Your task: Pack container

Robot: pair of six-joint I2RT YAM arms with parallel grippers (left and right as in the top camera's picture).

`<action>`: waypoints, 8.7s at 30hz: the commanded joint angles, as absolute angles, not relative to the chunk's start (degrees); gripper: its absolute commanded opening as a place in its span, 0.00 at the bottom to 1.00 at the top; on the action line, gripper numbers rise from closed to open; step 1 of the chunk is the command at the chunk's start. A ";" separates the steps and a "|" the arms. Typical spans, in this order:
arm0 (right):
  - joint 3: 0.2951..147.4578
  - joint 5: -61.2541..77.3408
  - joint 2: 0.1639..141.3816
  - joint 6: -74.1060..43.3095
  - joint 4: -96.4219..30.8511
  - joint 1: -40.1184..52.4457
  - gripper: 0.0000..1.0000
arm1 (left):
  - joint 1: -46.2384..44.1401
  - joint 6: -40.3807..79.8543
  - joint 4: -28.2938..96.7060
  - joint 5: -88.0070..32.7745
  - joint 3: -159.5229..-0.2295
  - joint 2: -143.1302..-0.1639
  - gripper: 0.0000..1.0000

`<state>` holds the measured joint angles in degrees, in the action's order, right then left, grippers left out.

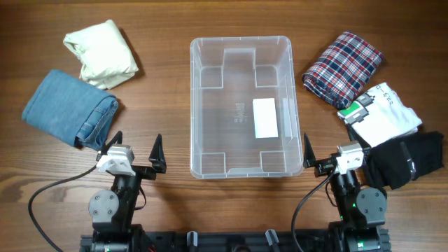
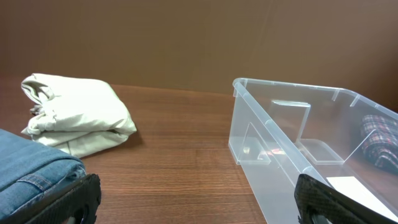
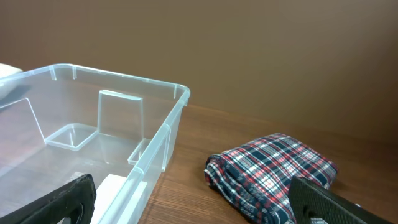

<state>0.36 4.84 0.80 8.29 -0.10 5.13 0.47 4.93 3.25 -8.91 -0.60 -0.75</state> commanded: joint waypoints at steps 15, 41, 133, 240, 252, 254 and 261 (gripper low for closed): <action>0.36 4.29 0.93 9.02 0.12 5.19 1.00 | 0.16 3.84 3.44 -9.58 -0.36 -0.38 1.00; 0.36 4.29 0.93 8.99 0.12 5.19 1.00 | 0.14 3.84 3.44 -9.58 -0.36 -0.38 1.00; 89.21 20.49 108.88 -2.13 -45.87 -19.20 1.00 | 0.14 8.14 41.45 -5.72 -63.40 -55.13 1.00; 88.82 9.15 124.77 17.47 -27.70 27.55 0.04 | 0.14 8.14 43.81 -5.72 -63.40 -55.13 1.00; 88.82 -12.12 105.67 8.60 -28.53 28.42 0.63 | 0.14 8.14 43.77 -5.72 -63.40 -55.13 1.00; 88.82 -12.64 97.69 -0.97 -31.68 24.18 0.83 | 0.14 8.14 43.77 -5.72 -63.40 -55.13 1.00; 87.50 -2.04 83.79 -31.27 -63.26 -7.07 0.96 | 0.14 8.14 43.11 -5.72 -63.40 -55.13 1.00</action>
